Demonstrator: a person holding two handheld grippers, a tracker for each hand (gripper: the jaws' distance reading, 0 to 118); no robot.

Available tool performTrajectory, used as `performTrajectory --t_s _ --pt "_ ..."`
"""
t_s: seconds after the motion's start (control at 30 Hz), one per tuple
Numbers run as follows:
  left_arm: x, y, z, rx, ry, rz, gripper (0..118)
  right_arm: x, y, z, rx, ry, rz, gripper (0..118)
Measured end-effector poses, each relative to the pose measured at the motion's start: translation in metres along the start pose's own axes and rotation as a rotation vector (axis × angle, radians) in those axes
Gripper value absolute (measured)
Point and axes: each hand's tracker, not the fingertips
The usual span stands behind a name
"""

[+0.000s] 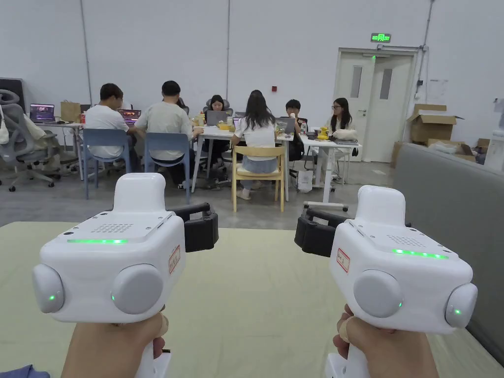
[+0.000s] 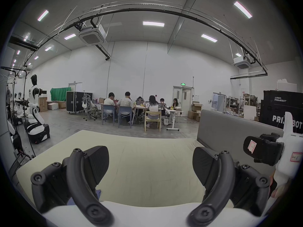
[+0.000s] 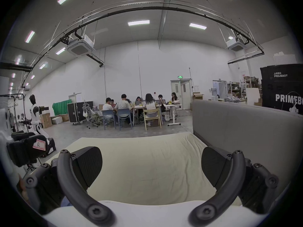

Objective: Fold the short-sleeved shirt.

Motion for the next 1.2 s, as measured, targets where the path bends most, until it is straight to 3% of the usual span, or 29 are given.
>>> performTrajectory --t_s 0.37,0.87,0.9,0.93,0.97,1.0,1.03,1.2 --pt "0.001 0.002 0.002 0.014 0.002 -0.006 112 -0.004 0.000 0.002 0.033 -0.013 0.057 118" --pt "0.003 0.003 0.002 0.023 0.005 -0.019 112 -0.002 0.004 0.008 0.046 0.002 0.042 115" --pt "0.003 0.002 0.003 0.024 0.006 -0.022 110 -0.002 0.005 0.010 0.050 0.013 0.039 99" --pt "0.002 -0.001 0.006 0.046 -0.013 -0.029 93 -0.002 0.005 0.012 0.056 0.025 0.039 47" --pt "0.002 -0.003 0.009 0.069 -0.028 -0.033 58 -0.003 0.005 0.011 0.044 0.007 0.054 6" --pt "0.001 -0.005 0.010 0.080 -0.045 -0.030 18 -0.005 0.003 0.006 0.025 -0.042 0.084 4" --pt "-0.001 -0.008 0.009 0.070 -0.074 0.008 10 -0.006 -0.001 0.006 0.034 -0.076 0.105 4" --pt "0.001 -0.024 0.008 0.062 -0.077 0.044 4 0.002 -0.010 0.011 0.015 -0.046 0.087 4"
